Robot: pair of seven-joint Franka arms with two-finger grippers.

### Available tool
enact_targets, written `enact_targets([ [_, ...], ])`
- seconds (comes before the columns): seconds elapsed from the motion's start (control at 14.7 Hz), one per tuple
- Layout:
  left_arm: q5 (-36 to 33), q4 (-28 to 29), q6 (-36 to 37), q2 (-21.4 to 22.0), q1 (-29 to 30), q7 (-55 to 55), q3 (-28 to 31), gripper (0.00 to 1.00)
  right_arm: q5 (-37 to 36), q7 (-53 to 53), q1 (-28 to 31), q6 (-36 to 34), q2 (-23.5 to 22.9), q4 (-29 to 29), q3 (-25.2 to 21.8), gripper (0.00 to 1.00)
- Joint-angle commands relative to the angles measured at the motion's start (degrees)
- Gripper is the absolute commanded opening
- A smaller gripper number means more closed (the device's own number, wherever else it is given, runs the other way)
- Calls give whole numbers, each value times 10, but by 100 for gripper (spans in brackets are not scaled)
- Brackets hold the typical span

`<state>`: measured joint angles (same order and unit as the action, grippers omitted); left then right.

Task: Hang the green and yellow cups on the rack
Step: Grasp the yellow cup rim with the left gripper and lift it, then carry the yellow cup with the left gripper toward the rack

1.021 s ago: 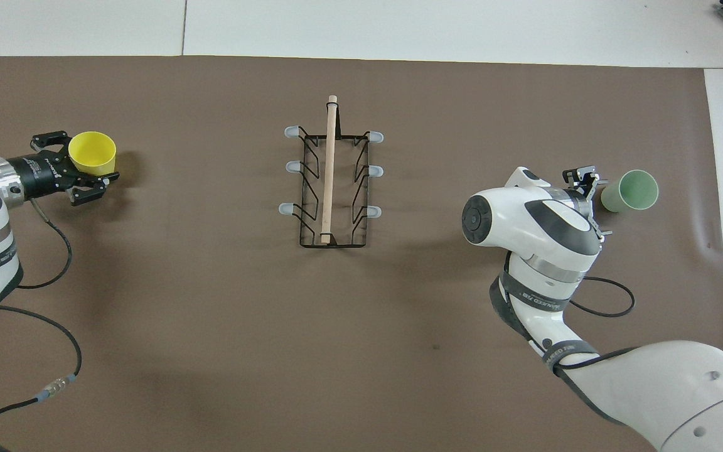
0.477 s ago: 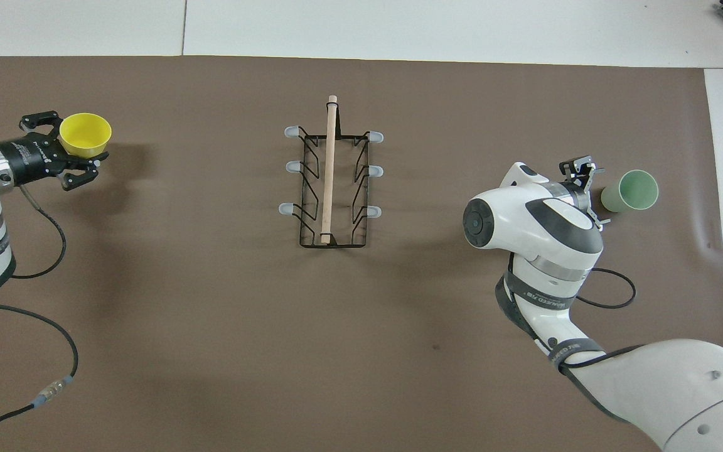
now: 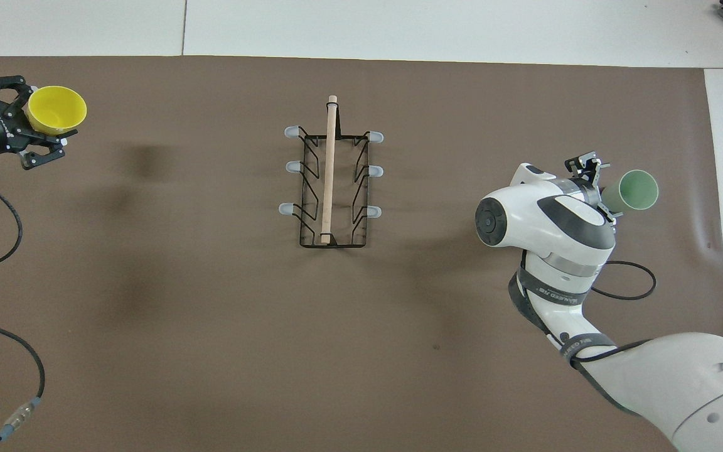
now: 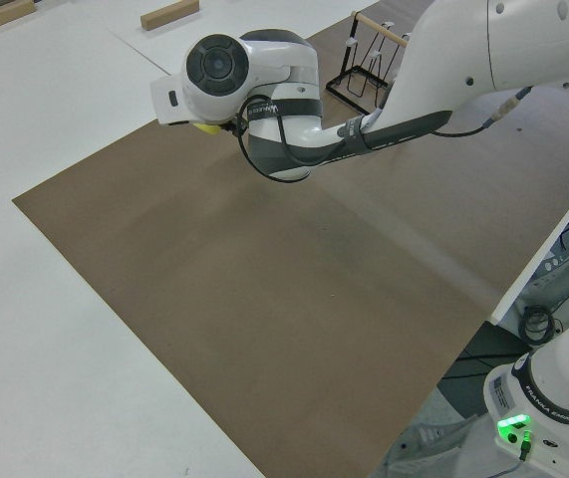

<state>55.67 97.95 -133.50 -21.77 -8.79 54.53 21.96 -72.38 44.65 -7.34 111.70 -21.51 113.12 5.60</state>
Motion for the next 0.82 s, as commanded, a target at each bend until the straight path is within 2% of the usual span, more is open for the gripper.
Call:
enact_targets([
  [0.0, -78, 15, -12, 49, -12, 21, -6, 0, -19, 22, -17, 6, -3, -1, 3, 100],
  [0.2, -178, 21, 2, 96, -12, 22, -37, 0, -20, 21, -15, 18, -5, 3, 3, 100],
  [0.34, -237, 22, 12, 115, -13, 23, -58, 0, -36, 28, -15, 23, -21, 6, 3, 100],
  [0.54, -366, 23, 11, 136, -12, 57, -110, 0, -45, 108, 5, 102, -41, 15, 2, 100],
  [0.75, -483, 37, 13, 156, -12, 67, -173, 0, -72, 111, 18, 105, -45, 18, 1, 100],
])
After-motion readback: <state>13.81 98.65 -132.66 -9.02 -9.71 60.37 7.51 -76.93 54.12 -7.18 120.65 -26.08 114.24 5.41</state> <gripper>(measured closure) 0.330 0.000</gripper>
